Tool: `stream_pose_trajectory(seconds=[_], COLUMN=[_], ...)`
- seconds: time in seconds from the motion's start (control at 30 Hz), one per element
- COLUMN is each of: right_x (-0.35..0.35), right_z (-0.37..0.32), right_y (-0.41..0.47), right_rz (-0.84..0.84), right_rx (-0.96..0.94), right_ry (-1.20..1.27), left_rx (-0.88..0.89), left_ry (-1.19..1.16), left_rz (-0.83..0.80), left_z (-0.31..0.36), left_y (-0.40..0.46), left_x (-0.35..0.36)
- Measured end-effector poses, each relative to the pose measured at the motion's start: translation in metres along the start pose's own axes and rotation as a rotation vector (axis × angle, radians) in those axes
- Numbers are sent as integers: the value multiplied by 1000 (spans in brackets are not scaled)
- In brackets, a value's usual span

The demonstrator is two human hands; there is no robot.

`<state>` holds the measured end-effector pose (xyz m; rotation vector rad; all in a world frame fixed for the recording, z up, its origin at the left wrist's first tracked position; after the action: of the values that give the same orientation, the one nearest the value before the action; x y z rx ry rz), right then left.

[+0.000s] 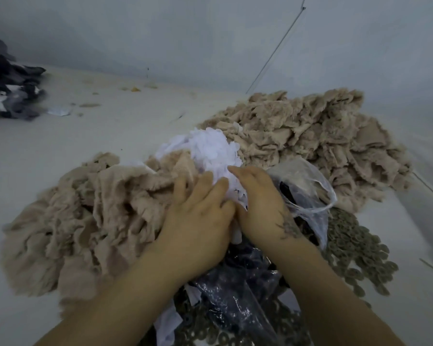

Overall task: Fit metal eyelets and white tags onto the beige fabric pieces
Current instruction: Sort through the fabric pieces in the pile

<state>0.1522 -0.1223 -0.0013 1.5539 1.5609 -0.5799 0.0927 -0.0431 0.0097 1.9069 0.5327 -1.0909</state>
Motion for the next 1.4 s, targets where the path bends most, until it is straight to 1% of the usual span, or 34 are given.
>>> stream_pose_trajectory(seconds=[0.07, 0.13, 0.2, 0.27, 0.3, 0.33, 0.4, 0.43, 0.47, 0.5, 0.57, 0.6, 0.63, 0.67, 0.73, 0.8, 0.87, 0.93, 1.0, 1.07, 1.23, 1.33, 1.4], right_x=[21, 37, 41, 27, 20, 17, 18, 14, 9, 1, -12, -19, -25, -28, -27, -23, -20, -21, -26, -32, -47, -61, -70], right_z=[1, 7, 20, 29, 34, 39, 46, 47, 47, 43, 35, 29, 23, 20, 21, 24, 29, 32, 29, 23, 26, 39, 51], right_y=[12, 23, 30, 29, 27, 24, 13, 11, 8, 4, -5, -9, -15, -19, -25, -27, -26, -24, -23, -24, -29, -35, -40], right_rz=[-118, -219, -249, -197, -191, -233, -381, -394, -377, -336, -195, -113, -27, 35, 104, 128, 126, 152, 184, 215, 286, 370, 436], right_rx=[50, 116, 209, 254, 289, 320, 388, 404, 422, 430, 367, 312, 245, 192, 104, 48, 31, 21, -5, -32, 28, 84, 142], right_ry=[-82, -251, -354, -417, -414, -390, -287, -223, -164, -126, -104, -85, -65, -46, -3, 22, 25, 40, 34, 46, 132, 166, 218], left_rx=[-61, -113, -152, -185, -190, -187, -187, -191, -186, -180, -175, -183, -201, -219, -250, -291, -332, -348, -348, -352, -374, -380, -338], left_ry=[4, 18, 39, 87, 103, 115, 129, 120, 103, 65, -60, -133, -180, -227, -275, -289, -314, -363, -371, -370, -358, -328, -275], left_rz=[-92, -158, -267, -397, -435, -451, -451, -426, -362, -263, -40, 30, 37, -5, -161, -124, -34, 91, 102, 46, -18, -40, -94], left_z=[-17, -37, -53, -62, -62, -60, -51, -47, -42, -36, -27, -24, -23, -23, -25, -33, -42, -46, -48, -50, -54, -54, -48], left_y=[-3, -9, -17, -26, -29, -29, -27, -23, -18, -13, -5, -2, 1, 4, 7, 8, 7, 5, 5, 6, 6, 3, 4], left_x=[9, 13, 18, 27, 30, 32, 30, 26, 20, 12, 0, -2, 1, 9, 33, 37, 34, 28, 28, 35, 42, 44, 44])
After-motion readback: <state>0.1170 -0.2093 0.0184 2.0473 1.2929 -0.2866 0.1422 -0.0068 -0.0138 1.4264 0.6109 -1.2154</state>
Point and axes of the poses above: each hand's wrist, its own y-axis towards the middle knuckle, its own x-axis out of the palm, z = x × y, the point moved 10 cm from there along y, towards the middle knuckle, and after that the axes turned 13 degrees about x, right-handed, at the moved point
